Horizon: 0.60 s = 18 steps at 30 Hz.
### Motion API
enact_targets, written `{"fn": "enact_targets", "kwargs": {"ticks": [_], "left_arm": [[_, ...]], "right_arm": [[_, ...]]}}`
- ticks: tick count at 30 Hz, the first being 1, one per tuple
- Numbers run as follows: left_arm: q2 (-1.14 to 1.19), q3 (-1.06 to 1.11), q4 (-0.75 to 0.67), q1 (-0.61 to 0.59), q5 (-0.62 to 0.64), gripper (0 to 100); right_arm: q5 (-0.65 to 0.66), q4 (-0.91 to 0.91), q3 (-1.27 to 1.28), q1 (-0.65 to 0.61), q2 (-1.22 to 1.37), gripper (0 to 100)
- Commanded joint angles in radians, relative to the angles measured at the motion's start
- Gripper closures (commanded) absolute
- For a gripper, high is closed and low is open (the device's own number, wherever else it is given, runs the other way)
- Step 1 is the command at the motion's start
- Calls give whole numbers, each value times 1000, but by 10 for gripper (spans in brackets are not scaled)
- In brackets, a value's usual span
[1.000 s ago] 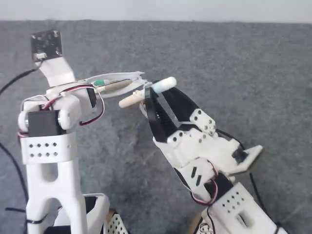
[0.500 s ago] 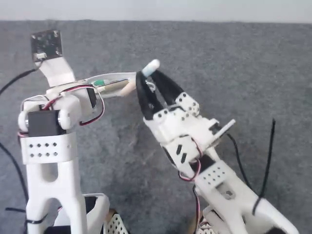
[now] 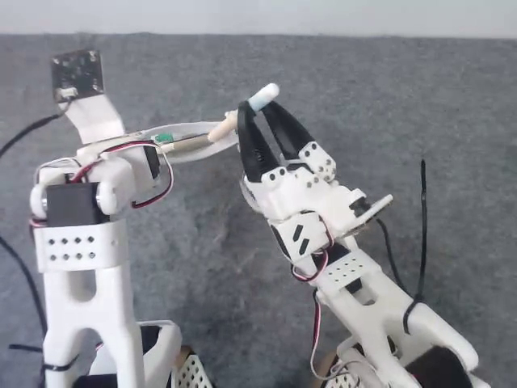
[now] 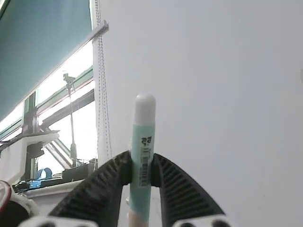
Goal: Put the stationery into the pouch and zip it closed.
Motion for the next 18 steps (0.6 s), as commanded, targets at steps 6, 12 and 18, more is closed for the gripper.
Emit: {"fn": "enact_targets", "kwargs": {"ticks": [6, 12, 18], "left_arm": [[-6, -62, -21, 5, -9, 988], [-2, -62, -20, 5, -9, 988], [-8, -42, -26, 3, -9, 988]], "right_arm": [[-6, 21, -109, -54, 120, 992], [17, -59, -114, -93, 263, 992], [190, -64, -20, -239, 306, 992]]}}
